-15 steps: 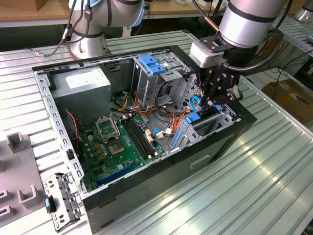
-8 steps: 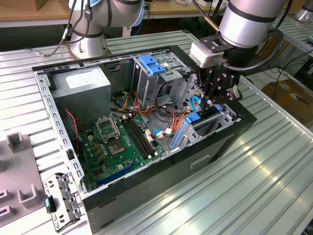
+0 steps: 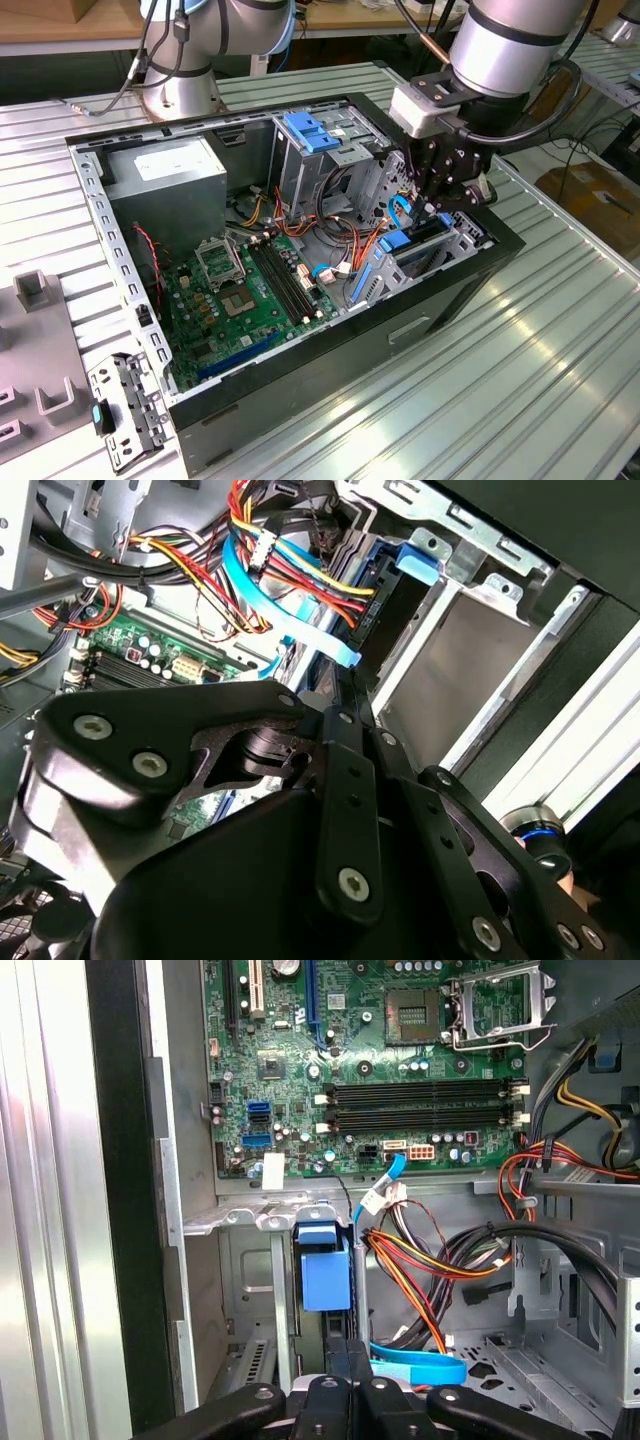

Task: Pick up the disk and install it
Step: 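Insert the second disk wire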

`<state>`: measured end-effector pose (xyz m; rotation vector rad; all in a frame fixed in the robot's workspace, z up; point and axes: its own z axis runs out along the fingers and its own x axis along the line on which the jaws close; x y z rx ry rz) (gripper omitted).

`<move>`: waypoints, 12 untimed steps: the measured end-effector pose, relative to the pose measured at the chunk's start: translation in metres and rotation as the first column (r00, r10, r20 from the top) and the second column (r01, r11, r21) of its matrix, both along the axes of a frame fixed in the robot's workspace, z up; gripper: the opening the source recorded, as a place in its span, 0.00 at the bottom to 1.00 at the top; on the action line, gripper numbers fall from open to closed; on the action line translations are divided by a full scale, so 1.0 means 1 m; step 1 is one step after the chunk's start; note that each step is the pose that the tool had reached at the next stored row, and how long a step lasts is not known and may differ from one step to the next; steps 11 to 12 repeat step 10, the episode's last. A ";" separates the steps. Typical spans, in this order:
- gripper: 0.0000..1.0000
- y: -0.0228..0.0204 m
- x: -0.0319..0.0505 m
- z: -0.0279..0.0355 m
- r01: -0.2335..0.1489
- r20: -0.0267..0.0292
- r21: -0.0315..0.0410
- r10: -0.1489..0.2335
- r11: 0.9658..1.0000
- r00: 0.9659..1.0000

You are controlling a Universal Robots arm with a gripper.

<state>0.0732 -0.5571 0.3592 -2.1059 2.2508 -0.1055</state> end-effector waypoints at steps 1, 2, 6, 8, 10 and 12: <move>0.11 0.0000 0.0008 0.0000 0.000 0.000 0.000 0.000 1.000 1.000; 0.11 0.0000 0.0022 0.0000 0.000 0.000 0.000 0.000 1.000 1.000; 0.11 0.0000 0.0057 0.0000 0.000 0.000 0.000 0.000 1.000 1.000; 0.11 0.0000 0.0059 0.0000 0.000 0.000 0.000 0.000 1.000 1.000; 0.11 0.0000 0.0059 0.0000 0.000 0.000 0.000 0.000 1.000 1.000; 0.11 0.0000 0.0059 0.0000 0.000 0.000 0.000 0.000 1.000 1.000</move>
